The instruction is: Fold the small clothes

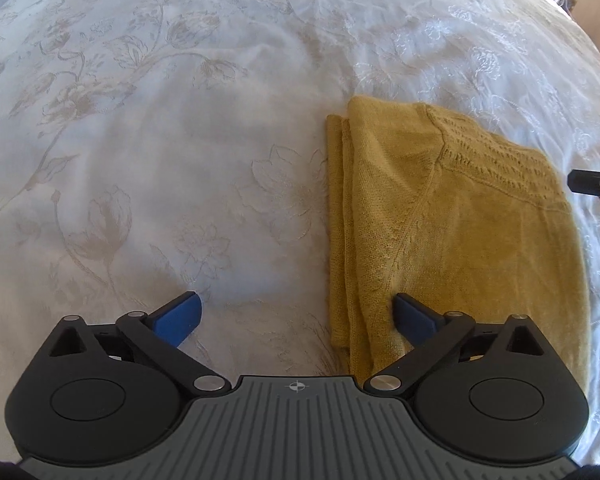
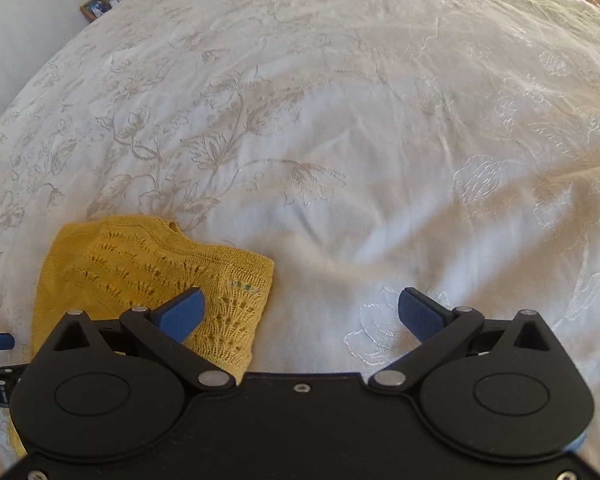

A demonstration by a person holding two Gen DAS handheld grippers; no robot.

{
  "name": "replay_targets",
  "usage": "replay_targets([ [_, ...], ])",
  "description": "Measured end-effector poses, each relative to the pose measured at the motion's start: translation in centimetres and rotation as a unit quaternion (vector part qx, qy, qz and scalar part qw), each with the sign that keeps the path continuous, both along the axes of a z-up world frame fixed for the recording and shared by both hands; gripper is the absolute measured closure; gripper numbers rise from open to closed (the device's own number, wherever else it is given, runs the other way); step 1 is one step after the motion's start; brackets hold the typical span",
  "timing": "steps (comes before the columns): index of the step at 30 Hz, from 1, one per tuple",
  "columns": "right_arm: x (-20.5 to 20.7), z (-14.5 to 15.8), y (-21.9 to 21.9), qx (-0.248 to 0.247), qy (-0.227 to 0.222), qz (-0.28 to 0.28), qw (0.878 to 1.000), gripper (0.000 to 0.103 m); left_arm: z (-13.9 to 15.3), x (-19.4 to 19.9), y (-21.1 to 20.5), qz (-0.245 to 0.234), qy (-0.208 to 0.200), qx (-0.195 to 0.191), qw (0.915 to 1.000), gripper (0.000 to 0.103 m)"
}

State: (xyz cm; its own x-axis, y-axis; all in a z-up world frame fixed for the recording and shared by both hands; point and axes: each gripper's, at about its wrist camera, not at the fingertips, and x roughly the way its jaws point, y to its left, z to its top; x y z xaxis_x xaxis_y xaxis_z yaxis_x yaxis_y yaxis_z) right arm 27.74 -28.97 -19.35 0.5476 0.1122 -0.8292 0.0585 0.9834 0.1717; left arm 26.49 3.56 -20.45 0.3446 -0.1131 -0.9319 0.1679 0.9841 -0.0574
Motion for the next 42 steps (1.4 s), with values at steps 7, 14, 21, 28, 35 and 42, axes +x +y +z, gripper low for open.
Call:
replay_targets([
  [7,-4.6,3.4,0.6,0.006,-0.035,0.019,0.999,0.001,4.5,-3.4,-1.6,0.0,-0.04,0.001,0.9992,0.0],
  [14,-10.0,5.7,3.0,0.013,-0.055,0.063,0.996,0.001,8.2,-7.4,-3.0,0.011,-0.054,-0.005,0.9985,0.001],
  [21,-15.3,8.6,6.4,-0.008,-0.104,0.063,0.993,0.001,11.3,-10.4,-3.0,-0.012,-0.087,0.01,0.9961,0.002],
  [28,-19.4,11.3,9.9,-0.1,-0.11,-0.021,0.989,0.001,14.6,-14.3,-1.6,0.012,-0.137,0.039,0.9898,0.003],
  [35,-22.2,12.9,11.1,-0.076,-0.092,-0.026,0.993,0.001,16.1,-17.8,-1.0,0.03,-0.149,0.072,0.9858,0.003],
  [42,-24.7,13.9,12.4,-0.062,-0.091,-0.03,0.994,0.001,16.3,-20.5,-0.7,0.025,-0.147,0.079,0.9856,0.003],
])
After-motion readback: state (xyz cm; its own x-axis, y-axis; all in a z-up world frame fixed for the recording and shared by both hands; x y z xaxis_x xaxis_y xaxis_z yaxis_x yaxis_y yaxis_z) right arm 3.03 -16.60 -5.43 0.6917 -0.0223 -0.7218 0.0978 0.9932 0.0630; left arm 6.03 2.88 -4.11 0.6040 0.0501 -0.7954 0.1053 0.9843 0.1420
